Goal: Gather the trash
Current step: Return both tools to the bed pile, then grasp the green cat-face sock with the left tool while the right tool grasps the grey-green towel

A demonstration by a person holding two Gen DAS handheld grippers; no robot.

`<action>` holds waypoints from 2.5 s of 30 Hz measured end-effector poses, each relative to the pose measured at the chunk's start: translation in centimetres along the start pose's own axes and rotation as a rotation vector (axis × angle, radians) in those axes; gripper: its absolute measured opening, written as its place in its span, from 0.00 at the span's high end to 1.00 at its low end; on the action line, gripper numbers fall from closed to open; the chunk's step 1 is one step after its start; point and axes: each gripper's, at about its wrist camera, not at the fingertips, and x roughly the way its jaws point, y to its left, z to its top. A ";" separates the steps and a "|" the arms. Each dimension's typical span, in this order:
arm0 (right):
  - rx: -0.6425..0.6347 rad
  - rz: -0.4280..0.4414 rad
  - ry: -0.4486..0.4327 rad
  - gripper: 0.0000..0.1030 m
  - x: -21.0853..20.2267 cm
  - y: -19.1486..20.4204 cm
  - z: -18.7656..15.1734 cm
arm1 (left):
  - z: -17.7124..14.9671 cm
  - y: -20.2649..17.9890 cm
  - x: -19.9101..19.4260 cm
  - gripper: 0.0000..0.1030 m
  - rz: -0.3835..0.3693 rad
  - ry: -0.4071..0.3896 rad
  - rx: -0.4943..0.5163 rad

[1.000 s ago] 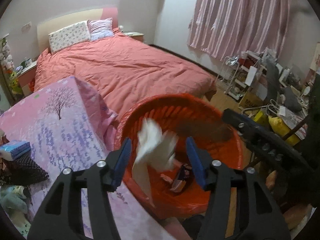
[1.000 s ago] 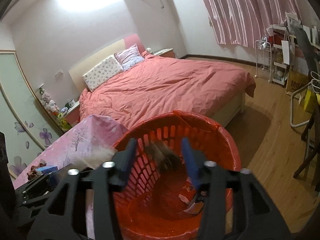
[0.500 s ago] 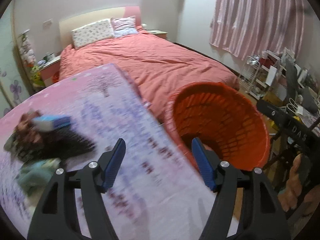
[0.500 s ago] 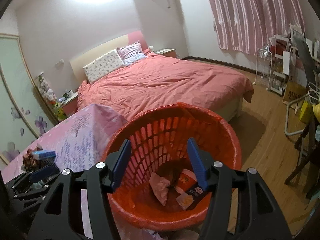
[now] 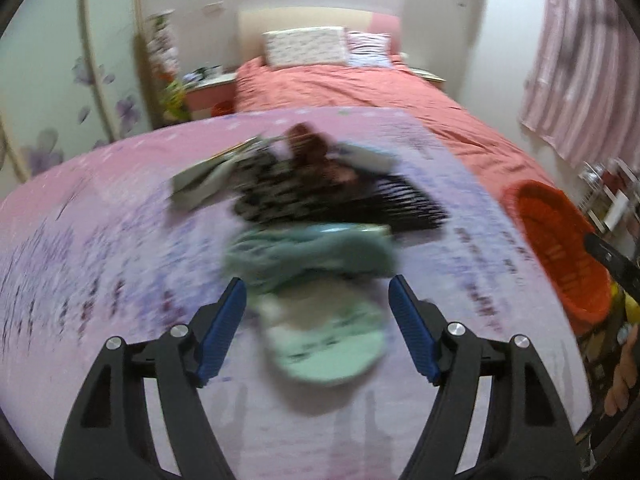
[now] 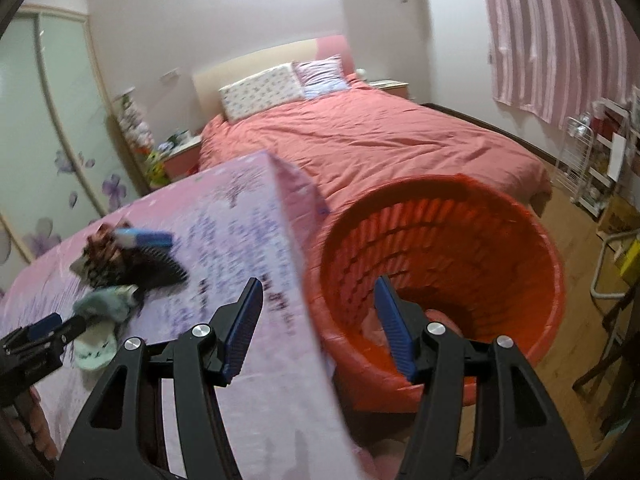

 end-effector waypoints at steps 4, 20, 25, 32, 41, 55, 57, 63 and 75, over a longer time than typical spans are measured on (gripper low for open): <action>-0.046 0.026 0.022 0.43 0.5 2.5 -0.6 | -0.6 1.5 0.4 0.32 -0.020 0.029 -0.033; -0.184 0.173 0.114 0.48 2.1 10.5 -2.7 | -1.7 6.4 2.3 0.93 0.036 0.072 -0.085; -0.216 0.245 0.157 0.51 3.0 13.7 -3.3 | -1.5 11.4 2.1 0.92 0.096 0.085 -0.143; -0.272 0.347 0.212 0.54 4.5 18.8 -4.0 | -1.6 12.4 2.4 0.89 0.111 0.071 -0.117; -0.300 0.352 0.259 0.91 6.7 20.8 -4.1 | -2.5 11.9 2.5 0.86 0.096 0.061 -0.140; -0.147 0.050 0.164 0.91 2.8 9.0 -3.5 | -2.6 12.5 2.5 0.86 0.098 0.062 -0.138; -0.161 0.114 0.191 0.84 2.7 9.1 -3.9 | -2.6 12.5 2.5 0.86 0.097 0.062 -0.138; -0.166 0.168 0.178 0.38 3.3 10.6 -3.3 | -2.5 12.5 2.5 0.86 0.098 0.062 -0.138; -0.197 0.114 0.220 0.80 5.8 11.3 -3.3 | -2.4 12.5 2.5 0.71 0.090 0.056 -0.128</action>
